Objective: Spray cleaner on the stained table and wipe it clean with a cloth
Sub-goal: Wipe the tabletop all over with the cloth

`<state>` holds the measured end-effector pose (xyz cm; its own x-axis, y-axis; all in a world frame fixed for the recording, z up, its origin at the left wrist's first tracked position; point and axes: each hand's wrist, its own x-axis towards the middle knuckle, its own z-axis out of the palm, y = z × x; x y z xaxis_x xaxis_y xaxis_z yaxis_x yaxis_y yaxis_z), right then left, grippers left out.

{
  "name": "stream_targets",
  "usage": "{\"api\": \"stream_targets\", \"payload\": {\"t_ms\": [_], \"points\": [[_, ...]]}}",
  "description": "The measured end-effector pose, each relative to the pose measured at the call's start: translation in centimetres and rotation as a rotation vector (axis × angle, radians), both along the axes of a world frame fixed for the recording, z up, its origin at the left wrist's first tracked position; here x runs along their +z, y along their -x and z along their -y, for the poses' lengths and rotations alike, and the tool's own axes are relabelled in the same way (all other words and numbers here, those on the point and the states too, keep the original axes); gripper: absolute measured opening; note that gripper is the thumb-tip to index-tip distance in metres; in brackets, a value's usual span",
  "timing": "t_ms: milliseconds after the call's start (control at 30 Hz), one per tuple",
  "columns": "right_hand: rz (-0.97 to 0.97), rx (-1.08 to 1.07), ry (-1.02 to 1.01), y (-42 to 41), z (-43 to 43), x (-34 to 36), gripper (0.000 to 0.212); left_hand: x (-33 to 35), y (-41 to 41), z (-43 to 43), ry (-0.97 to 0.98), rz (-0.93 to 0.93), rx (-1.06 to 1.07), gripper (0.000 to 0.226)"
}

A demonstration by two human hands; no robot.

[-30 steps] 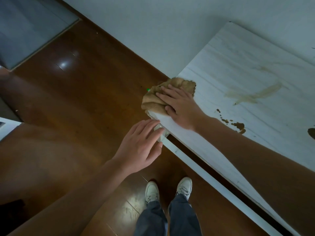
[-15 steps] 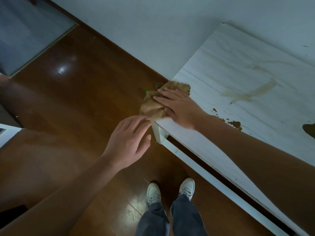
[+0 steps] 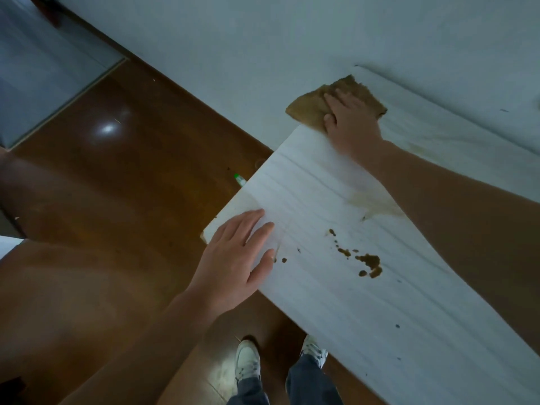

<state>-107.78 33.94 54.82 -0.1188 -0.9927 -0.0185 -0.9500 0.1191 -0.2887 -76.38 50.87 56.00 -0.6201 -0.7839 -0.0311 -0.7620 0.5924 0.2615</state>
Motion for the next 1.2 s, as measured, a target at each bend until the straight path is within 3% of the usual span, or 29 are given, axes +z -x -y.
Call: {"api": "stream_targets", "payload": {"t_ms": [233,467,567,733,833,1067,1200], "points": [[0.014,-0.175,0.017,6.7,-0.2,0.5,0.053,0.5,5.0,3.2,-0.026,0.071,0.009,0.057],[-0.008,-0.209,0.005,12.2,-3.9,-0.2,0.053,0.2,6.5,4.5,-0.023,0.084,-0.006,0.059],[-0.03,-0.1,0.012,9.8,-4.8,-0.4,0.052,-0.2,6.2,4.5,-0.032,0.088,-0.021,0.061],[0.004,0.335,-0.053,2.6,-8.9,0.1,0.054,-0.1,6.6,4.6,-0.02,0.077,-0.023,0.059],[0.005,0.45,-0.049,4.2,-10.5,-0.2,0.051,0.2,6.7,4.7,-0.011,0.091,-0.041,0.059],[-0.008,-0.098,-0.024,16.9,-8.9,-0.4,0.054,0.4,6.4,5.2,-0.006,0.139,-0.083,0.06],[-0.003,-0.215,-0.03,15.5,-10.0,-0.3,0.062,0.4,6.3,5.1,-0.006,0.142,-0.099,0.063]]}}
